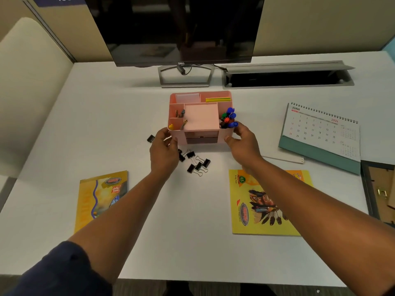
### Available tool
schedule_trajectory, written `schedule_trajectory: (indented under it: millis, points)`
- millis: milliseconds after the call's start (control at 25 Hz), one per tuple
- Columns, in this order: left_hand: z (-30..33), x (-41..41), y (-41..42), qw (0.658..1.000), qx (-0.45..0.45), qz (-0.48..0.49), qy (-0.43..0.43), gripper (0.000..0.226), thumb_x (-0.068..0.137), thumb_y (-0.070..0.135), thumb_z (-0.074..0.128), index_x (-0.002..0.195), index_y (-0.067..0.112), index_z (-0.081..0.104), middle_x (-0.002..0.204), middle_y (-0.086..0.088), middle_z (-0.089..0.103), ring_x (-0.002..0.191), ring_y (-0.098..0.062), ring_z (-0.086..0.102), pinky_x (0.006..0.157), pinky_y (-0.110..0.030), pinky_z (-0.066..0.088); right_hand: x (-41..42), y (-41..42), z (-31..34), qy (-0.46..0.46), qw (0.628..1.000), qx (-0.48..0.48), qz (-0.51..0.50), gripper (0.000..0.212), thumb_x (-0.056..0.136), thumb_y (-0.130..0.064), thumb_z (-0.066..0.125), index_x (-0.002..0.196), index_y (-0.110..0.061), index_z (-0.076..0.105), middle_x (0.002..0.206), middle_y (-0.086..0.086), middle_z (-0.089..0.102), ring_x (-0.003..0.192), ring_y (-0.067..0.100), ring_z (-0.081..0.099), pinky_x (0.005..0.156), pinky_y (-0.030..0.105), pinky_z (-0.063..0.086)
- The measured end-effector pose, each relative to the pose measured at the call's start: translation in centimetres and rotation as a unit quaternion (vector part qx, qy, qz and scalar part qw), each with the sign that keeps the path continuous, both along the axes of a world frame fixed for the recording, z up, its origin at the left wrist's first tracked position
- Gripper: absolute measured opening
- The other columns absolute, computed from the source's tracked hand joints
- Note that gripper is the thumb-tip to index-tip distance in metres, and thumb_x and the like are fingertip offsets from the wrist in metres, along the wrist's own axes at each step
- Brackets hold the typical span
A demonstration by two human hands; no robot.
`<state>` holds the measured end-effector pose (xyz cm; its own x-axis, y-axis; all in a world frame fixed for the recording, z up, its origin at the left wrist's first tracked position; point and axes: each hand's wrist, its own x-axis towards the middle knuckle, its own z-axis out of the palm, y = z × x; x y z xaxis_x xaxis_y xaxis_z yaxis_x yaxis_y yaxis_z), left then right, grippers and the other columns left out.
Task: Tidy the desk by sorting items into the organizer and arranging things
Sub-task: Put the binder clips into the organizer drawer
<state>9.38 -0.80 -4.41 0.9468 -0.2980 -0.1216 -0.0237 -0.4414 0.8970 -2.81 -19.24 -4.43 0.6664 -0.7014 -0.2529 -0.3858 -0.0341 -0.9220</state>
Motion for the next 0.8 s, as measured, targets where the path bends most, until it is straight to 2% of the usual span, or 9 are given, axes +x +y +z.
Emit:
schedule_trajectory:
  millis: [120, 200, 320, 400, 440, 520, 600, 720, 800]
  points:
    - [-0.3, 0.6, -0.5, 1.0, -0.004, -0.001, 0.004, 0.032, 0.101, 0.02, 0.054, 0.133, 0.023, 0.052, 0.122, 0.012, 0.061, 0.114, -0.015, 0.063, 0.087, -0.032, 0.059, 0.6, -0.3, -0.2, -0.004, 1.0, 0.019, -0.002, 0.056, 0.097, -0.011, 0.059, 0.149, -0.026, 0.043, 0.142, -0.008, 0.053, 0.118, 0.008, 0.049, 0.087, 0.021, 0.046]
    - [-0.4, 0.8, -0.5, 1.0, -0.007, -0.004, 0.001, 0.039, 0.098, 0.026, 0.059, 0.136, 0.025, 0.048, 0.129, 0.008, 0.058, 0.117, -0.016, 0.061, 0.095, -0.04, 0.057, 0.7, 0.5, -0.6, 0.011, 0.998, 0.034, -0.048, 0.06, 0.095, -0.012, 0.063, 0.148, -0.027, 0.039, 0.141, -0.006, 0.048, 0.117, 0.011, 0.046, 0.088, 0.028, 0.045]
    - [0.2, 1.0, -0.7, 0.998, -0.059, -0.016, 0.011, 0.057, 0.096, 0.029, 0.06, 0.147, 0.028, 0.036, 0.143, 0.005, 0.048, 0.125, -0.017, 0.055, 0.098, -0.035, 0.053, 1.5, 2.5, -1.7, 0.025, 0.984, 0.125, -0.123, 0.056, 0.085, -0.017, 0.068, 0.136, -0.019, 0.045, 0.119, 0.0, 0.058, 0.098, 0.016, 0.057, 0.08, 0.032, 0.049]
    - [0.7, 1.1, -1.1, 0.996, -0.081, -0.021, 0.016, 0.056, 0.099, 0.026, 0.054, 0.151, 0.027, 0.033, 0.143, 0.008, 0.046, 0.124, -0.015, 0.056, 0.094, -0.031, 0.053, 2.6, 3.8, -2.4, 0.011, 0.964, 0.229, -0.137, 0.054, 0.079, -0.017, 0.07, 0.13, -0.012, 0.051, 0.103, 0.004, 0.066, 0.08, 0.015, 0.061, 0.076, 0.032, 0.057]
    - [1.0, 1.1, -1.2, 0.996, -0.084, -0.025, 0.012, 0.055, 0.1, 0.028, 0.052, 0.151, 0.029, 0.033, 0.143, 0.009, 0.046, 0.123, -0.014, 0.056, 0.094, -0.032, 0.053, 3.3, 4.3, -2.6, 0.0, 0.952, 0.271, -0.139, 0.05, 0.081, -0.017, 0.072, 0.127, -0.01, 0.054, 0.103, 0.005, 0.067, 0.078, 0.014, 0.062, 0.078, 0.032, 0.06]
    - [1.2, 1.3, -1.5, 0.996, -0.075, -0.042, -0.005, 0.051, 0.098, 0.039, 0.054, 0.146, 0.042, 0.037, 0.142, 0.016, 0.044, 0.127, -0.016, 0.053, 0.099, -0.038, 0.052, 4.5, 5.1, -2.6, -0.018, 0.938, 0.317, -0.138, 0.039, 0.084, -0.016, 0.075, 0.119, -0.007, 0.059, 0.107, 0.007, 0.068, 0.078, 0.015, 0.064, 0.076, 0.027, 0.061]
    - [1.0, 1.5, -1.7, 0.997, -0.055, -0.057, -0.018, 0.05, 0.093, 0.049, 0.058, 0.14, 0.049, 0.041, 0.133, 0.022, 0.04, 0.132, -0.019, 0.048, 0.105, -0.044, 0.048, 5.6, 5.6, -2.5, -0.019, 0.933, 0.332, -0.134, 0.035, 0.085, -0.017, 0.075, 0.116, -0.007, 0.062, 0.101, 0.007, 0.067, 0.077, 0.016, 0.065, 0.072, 0.025, 0.06]
    - [0.4, 1.9, -2.1, 0.999, -0.025, -0.04, -0.018, 0.062, 0.09, 0.053, 0.057, 0.146, 0.031, 0.043, 0.132, 0.014, 0.04, 0.129, -0.02, 0.05, 0.106, -0.049, 0.047, 6.5, 5.8, -2.0, -0.003, 0.925, 0.345, -0.161, 0.031, 0.088, -0.019, 0.072, 0.115, -0.01, 0.061, 0.102, 0.006, 0.07, 0.081, 0.016, 0.071, 0.082, 0.029, 0.061]
    - [0.1, 2.1, -2.1, 0.999, -0.019, -0.039, -0.021, 0.061, 0.091, 0.051, 0.056, 0.147, 0.028, 0.043, 0.137, 0.01, 0.043, 0.127, -0.02, 0.052, 0.103, -0.049, 0.049, 6.9, 5.8, -1.8, 0.001, 0.913, 0.361, -0.19, 0.029, 0.09, -0.019, 0.07, 0.117, -0.013, 0.06, 0.106, 0.008, 0.07, 0.088, 0.02, 0.073, 0.082, 0.031, 0.061]
